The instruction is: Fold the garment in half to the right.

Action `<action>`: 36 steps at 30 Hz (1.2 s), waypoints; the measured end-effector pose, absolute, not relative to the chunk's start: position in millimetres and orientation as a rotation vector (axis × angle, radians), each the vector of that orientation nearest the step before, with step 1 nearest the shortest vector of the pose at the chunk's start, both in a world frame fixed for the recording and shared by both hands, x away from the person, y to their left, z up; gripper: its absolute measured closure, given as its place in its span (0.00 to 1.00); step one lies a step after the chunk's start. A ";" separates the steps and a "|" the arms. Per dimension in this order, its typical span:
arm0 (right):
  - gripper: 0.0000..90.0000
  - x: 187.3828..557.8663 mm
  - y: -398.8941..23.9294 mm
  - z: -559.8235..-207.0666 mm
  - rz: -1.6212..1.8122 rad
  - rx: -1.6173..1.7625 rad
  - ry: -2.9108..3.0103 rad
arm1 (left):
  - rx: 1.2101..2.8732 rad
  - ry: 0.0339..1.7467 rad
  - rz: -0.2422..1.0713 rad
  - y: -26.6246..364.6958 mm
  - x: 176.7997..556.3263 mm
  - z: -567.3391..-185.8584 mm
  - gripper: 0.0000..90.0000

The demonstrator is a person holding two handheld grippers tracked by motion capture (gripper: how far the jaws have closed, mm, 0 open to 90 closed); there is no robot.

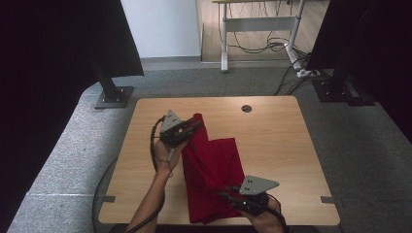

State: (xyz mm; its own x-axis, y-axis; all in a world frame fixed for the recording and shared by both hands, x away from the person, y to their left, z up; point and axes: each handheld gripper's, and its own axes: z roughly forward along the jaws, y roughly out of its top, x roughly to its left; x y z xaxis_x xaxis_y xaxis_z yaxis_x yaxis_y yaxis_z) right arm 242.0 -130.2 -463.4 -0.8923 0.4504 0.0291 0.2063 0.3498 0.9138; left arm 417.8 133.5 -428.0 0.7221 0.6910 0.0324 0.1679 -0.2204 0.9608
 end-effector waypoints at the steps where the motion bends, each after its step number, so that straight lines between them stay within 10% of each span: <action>1: 0.88 242.9 -133.5 -470.0 1.551 0.616 2.393 | 1.772 0.668 0.539 126.6 423.1 -437.8 0.83; 20: 0.88 252.9 -137.9 -546.4 1.234 0.767 2.574 | 2.024 0.712 0.383 92.9 460.7 -550.5 0.76; 36: 0.87 254.1 -137.9 -552.2 1.256 0.832 2.573 | 1.928 0.790 0.181 112.5 473.4 -534.5 0.55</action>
